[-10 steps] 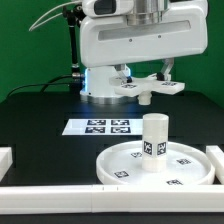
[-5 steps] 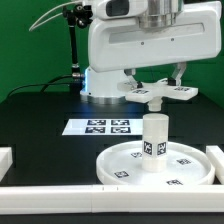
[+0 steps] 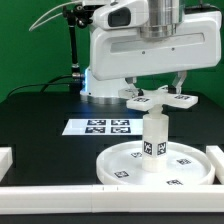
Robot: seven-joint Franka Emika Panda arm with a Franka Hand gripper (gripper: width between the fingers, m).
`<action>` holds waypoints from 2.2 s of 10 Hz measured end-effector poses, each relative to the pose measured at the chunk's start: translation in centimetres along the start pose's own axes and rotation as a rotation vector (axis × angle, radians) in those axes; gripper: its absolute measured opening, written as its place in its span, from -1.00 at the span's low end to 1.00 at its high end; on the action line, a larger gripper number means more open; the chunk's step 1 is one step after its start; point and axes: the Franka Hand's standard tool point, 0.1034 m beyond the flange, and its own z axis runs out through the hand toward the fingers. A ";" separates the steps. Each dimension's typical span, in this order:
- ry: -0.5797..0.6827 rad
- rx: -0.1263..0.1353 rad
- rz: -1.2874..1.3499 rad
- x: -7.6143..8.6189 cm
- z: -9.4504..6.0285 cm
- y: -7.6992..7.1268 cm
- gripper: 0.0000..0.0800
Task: Assemble round table
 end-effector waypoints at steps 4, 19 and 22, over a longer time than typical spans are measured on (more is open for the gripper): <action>0.013 -0.007 0.001 0.1 0.5 0.2 0.12; 0.033 -0.017 -0.003 0.1 1.4 0.6 0.12; 0.034 -0.015 0.036 0.1 1.4 0.6 0.12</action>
Offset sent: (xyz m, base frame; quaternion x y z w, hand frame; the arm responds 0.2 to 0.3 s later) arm -0.0052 -0.0002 -0.0071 -0.0071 0.0124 -0.0051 0.9999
